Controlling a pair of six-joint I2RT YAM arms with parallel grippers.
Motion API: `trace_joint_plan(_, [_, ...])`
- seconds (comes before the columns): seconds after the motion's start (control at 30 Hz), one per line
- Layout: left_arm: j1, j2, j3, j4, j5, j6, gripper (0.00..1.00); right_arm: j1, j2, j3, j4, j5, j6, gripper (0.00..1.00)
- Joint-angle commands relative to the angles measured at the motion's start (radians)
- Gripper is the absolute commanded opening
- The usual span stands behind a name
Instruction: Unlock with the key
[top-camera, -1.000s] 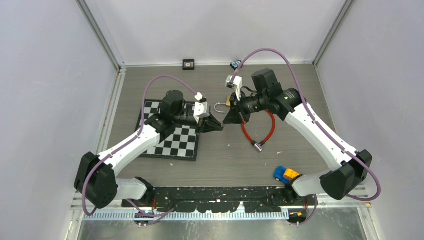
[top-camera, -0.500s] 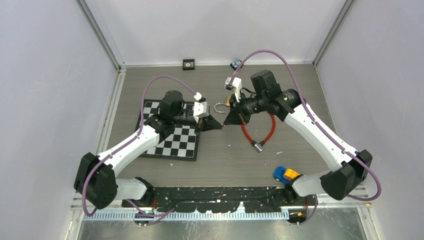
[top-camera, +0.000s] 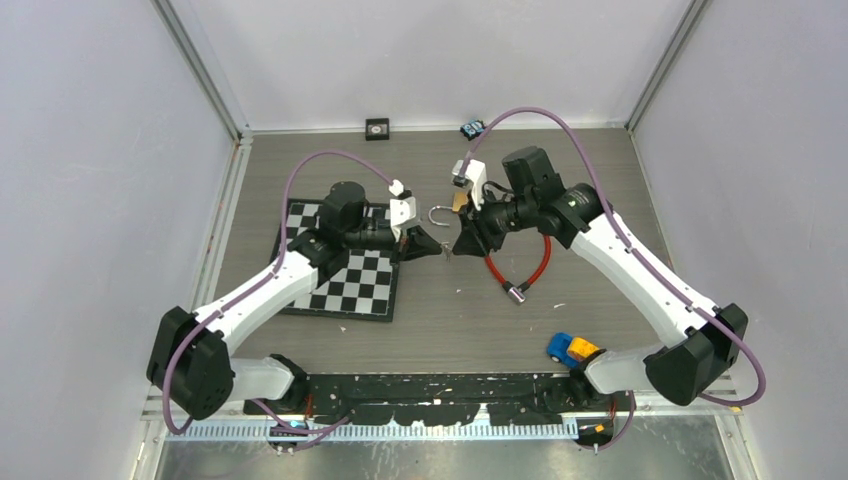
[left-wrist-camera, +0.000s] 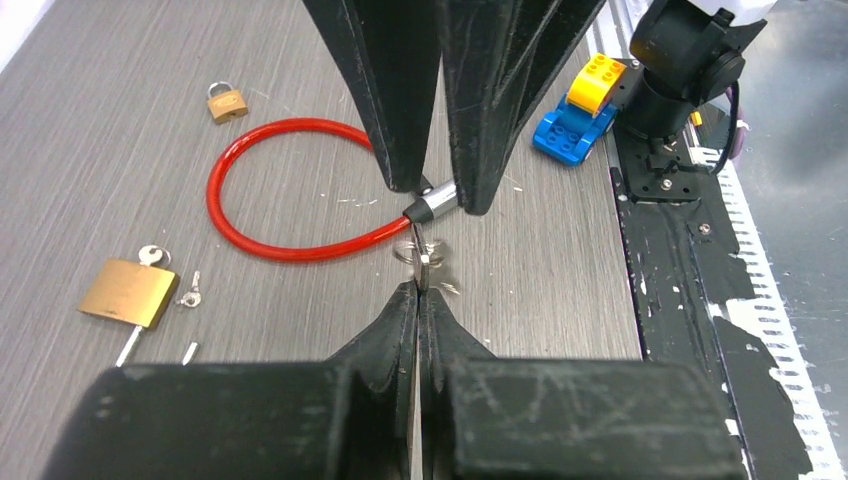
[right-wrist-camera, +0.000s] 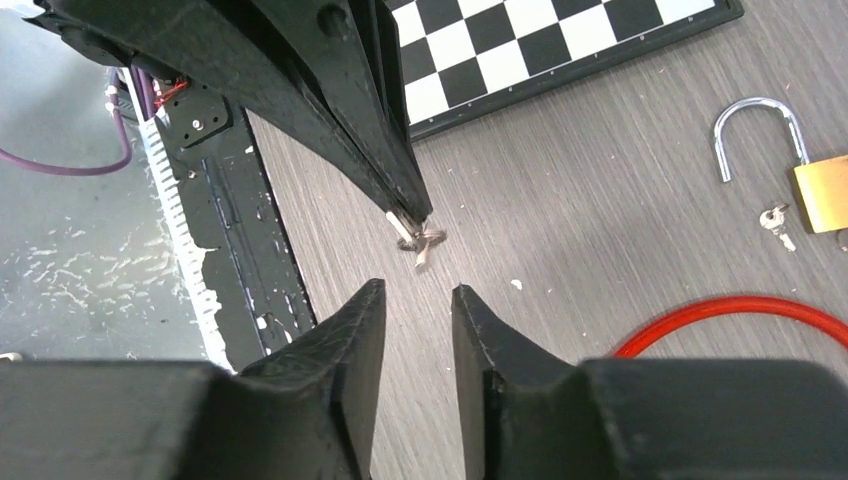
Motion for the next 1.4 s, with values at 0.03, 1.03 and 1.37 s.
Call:
trace_joint_plan(0.03, [-0.001, -0.052, 0.012, -0.048, -0.007, -0.001, 0.0, 0.001, -0.07, -0.029, 0.027, -0.015, -0.019, 0.41])
trace_joint_plan(1.03, [-0.001, -0.055, 0.019, -0.114, 0.157, -0.043, 0.0, 0.127, 0.069, 0.109, -0.057, -0.053, -0.167, 0.37])
trace_joint_plan(1.37, [0.0, -0.053, 0.019, -0.117, 0.161, -0.041, 0.0, 0.138, 0.072, 0.112, -0.063, -0.037, -0.174, 0.27])
